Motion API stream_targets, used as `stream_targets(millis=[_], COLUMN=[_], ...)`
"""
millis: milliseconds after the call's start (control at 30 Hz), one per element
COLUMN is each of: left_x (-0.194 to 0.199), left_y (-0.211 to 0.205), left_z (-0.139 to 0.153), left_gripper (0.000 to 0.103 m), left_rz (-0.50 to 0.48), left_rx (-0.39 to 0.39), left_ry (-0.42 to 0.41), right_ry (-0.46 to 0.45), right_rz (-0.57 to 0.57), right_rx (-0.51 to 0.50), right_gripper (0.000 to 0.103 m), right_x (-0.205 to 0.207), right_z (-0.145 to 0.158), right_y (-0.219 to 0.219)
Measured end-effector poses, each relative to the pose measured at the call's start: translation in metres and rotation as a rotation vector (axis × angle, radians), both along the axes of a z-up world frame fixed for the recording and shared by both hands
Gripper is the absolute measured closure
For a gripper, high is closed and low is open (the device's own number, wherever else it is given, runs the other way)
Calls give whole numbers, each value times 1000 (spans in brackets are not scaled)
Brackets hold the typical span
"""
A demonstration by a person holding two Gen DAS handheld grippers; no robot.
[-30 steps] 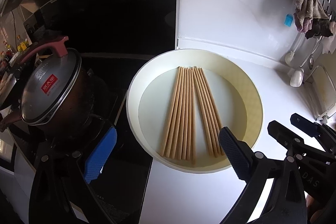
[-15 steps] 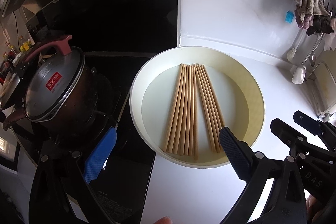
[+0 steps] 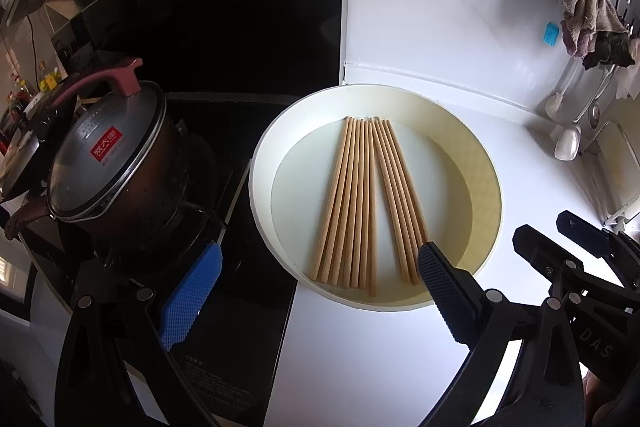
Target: Organize utensils
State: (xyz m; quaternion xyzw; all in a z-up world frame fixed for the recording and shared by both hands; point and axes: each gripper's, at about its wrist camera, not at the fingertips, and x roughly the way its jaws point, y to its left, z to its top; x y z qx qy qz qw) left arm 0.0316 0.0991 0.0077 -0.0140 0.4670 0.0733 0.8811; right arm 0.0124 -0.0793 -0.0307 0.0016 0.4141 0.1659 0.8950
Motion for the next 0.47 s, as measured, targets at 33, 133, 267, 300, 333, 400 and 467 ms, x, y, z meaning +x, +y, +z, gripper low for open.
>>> stream_targets(millis=[33,133,267,300,333,400,467], left_x=[-1,-3,-4,-4,-4,-5,-5], left_y=[0,-1,-2,-2,-2,-1,-2], left_z=[0,1,2,2,2,2,2], left_gripper=[6,6,6,6,6,6,6], left_rz=[0,-1,3,1,1,2,2], left_rx=[-2,-1,11,10,9,9,10], left_ry=[-2,-5,0,3,5,8,8], right_ry=[0,0,0,1,1,2,2], right_rz=[0,-2,-4,-4,-4,-5,-4], right_rx=[0,0,1,2,5,8,11], right_gripper=[40,40,39,38,37,37,37], right_x=[-1,-1,-2,-3,-4,-6,-8], right_z=[0,0,0,0,0,0,0], right_y=[0,1,0,0,0,-1,-2])
